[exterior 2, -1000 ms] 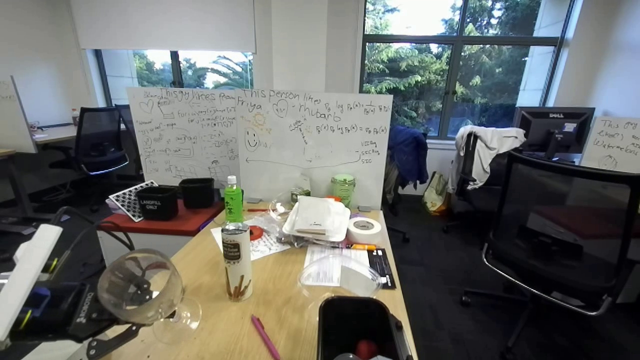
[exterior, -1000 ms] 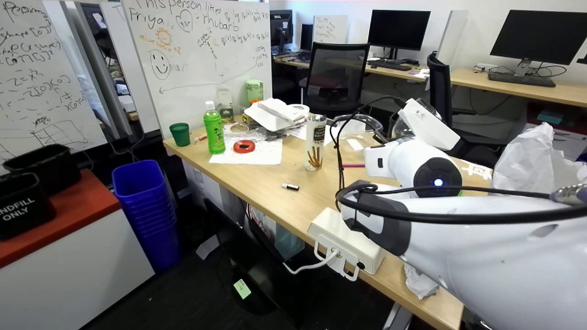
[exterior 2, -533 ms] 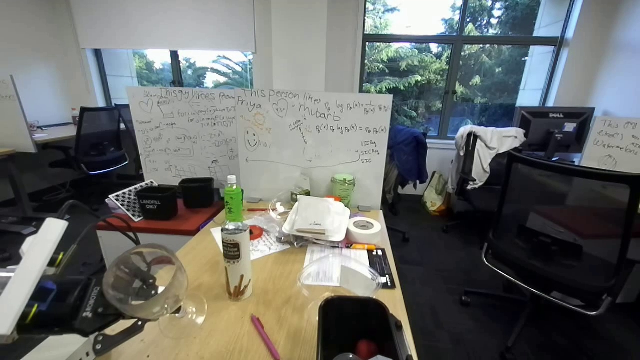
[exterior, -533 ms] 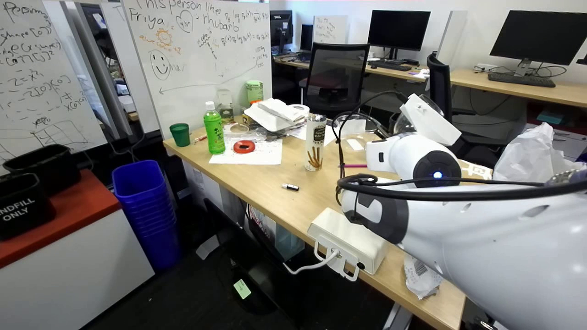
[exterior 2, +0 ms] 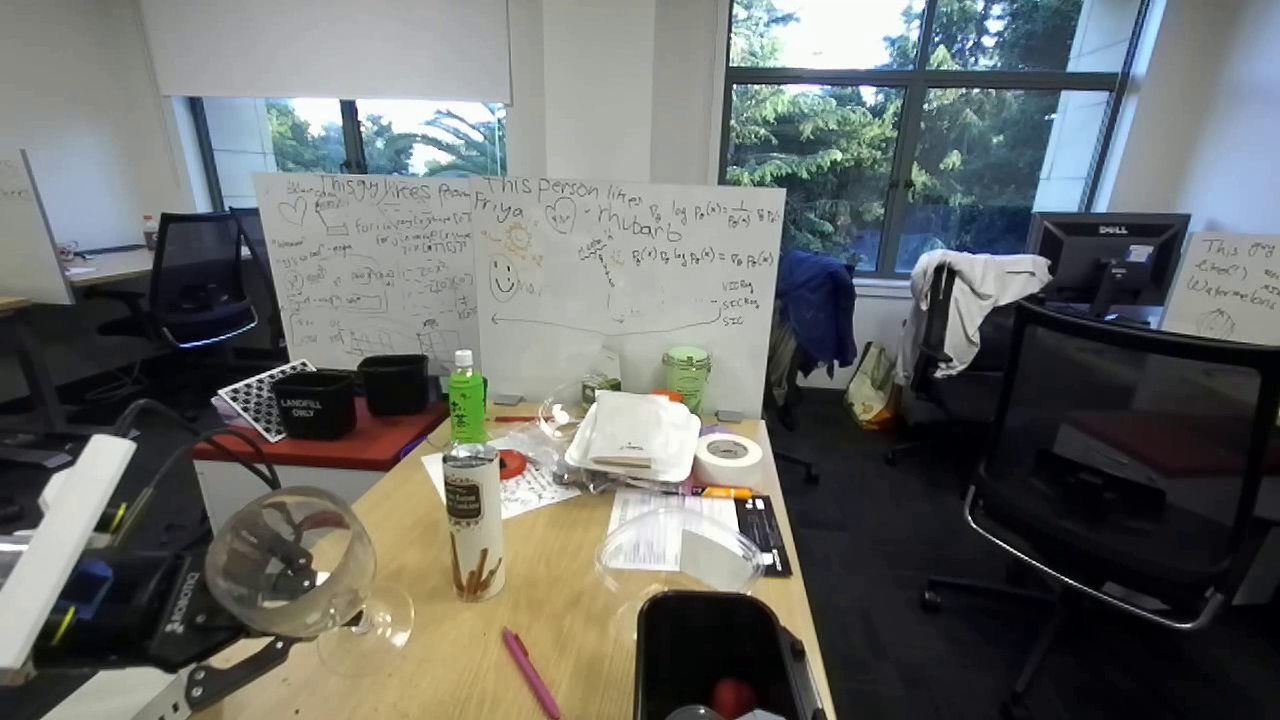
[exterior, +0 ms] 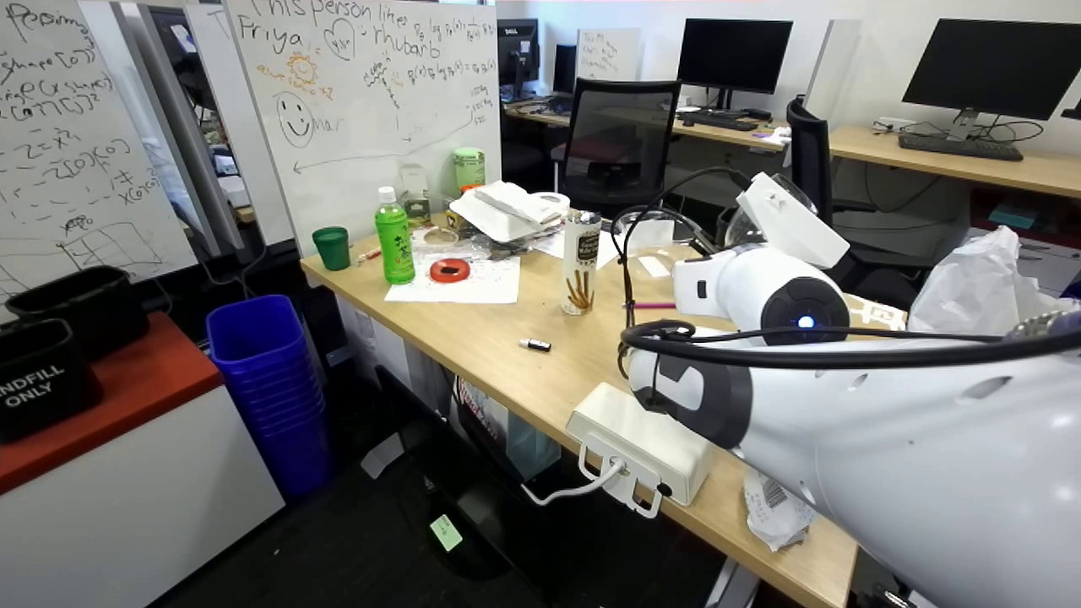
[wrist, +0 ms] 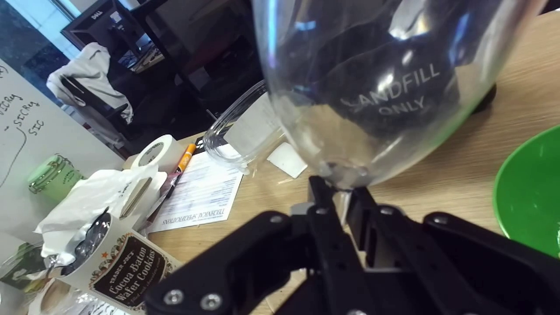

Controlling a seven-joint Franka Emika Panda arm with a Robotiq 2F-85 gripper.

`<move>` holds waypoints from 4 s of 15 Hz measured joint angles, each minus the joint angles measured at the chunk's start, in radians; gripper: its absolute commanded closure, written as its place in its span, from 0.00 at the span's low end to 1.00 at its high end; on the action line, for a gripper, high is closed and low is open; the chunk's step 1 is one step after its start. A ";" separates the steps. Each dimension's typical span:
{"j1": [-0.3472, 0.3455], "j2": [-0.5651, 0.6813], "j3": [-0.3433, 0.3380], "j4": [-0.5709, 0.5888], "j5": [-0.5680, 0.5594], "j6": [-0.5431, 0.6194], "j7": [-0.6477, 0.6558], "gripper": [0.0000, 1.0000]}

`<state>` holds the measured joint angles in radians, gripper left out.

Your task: Pour the contents in the wine glass into the green bowl

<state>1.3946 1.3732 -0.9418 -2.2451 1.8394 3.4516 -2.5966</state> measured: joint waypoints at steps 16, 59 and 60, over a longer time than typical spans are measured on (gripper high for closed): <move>-0.004 -0.006 -0.040 0.021 -0.257 -0.042 0.030 0.96; -0.117 0.097 -0.084 0.185 -2.120 -0.649 1.576 0.60; -0.129 0.096 -0.081 0.196 -2.155 -0.661 1.620 0.53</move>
<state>1.2659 1.4696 -1.0228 -2.0494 -0.3153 2.7909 -0.9769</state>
